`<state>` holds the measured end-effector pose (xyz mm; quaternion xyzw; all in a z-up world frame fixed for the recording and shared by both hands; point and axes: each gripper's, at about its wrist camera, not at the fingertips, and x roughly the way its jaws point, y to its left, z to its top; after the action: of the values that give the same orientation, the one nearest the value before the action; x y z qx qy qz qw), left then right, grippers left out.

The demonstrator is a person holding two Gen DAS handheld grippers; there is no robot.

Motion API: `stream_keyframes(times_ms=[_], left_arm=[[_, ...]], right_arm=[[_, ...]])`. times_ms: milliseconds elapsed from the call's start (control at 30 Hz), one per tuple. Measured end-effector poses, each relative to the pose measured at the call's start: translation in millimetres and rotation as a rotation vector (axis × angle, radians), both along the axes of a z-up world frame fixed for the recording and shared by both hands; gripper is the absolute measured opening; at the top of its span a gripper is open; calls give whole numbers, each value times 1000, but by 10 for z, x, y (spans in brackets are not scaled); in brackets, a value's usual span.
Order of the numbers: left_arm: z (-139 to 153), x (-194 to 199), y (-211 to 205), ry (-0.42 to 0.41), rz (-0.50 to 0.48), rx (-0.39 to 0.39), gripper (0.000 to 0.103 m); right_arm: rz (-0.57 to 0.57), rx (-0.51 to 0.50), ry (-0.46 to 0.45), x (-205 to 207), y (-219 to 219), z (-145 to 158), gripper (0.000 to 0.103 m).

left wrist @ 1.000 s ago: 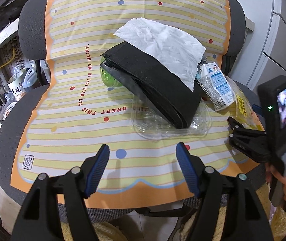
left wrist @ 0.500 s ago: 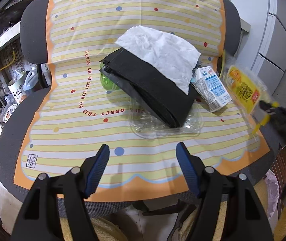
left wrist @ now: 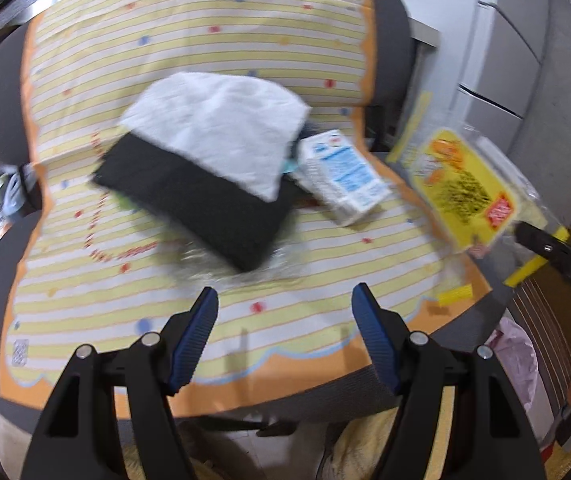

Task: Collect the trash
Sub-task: 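Grasp the yellow snack bag with the right tool and lift it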

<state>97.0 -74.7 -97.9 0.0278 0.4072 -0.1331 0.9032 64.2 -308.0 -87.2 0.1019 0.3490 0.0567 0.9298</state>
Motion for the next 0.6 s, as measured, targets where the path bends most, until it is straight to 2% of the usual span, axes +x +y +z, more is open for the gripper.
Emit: stream_keyframes(times_ms=[133,333,600], left_arm=[[-32,135,-155,3,-9,10,68],[-65,201,-90,-3,28,39,68],[-64,429,154,-15,94,62,68]], right_arm=[[43,-10,-8,318,-46,-104,2],[91,-30,1,863,-34,-313,2],[133,-197,21,1354,258,-501,2]])
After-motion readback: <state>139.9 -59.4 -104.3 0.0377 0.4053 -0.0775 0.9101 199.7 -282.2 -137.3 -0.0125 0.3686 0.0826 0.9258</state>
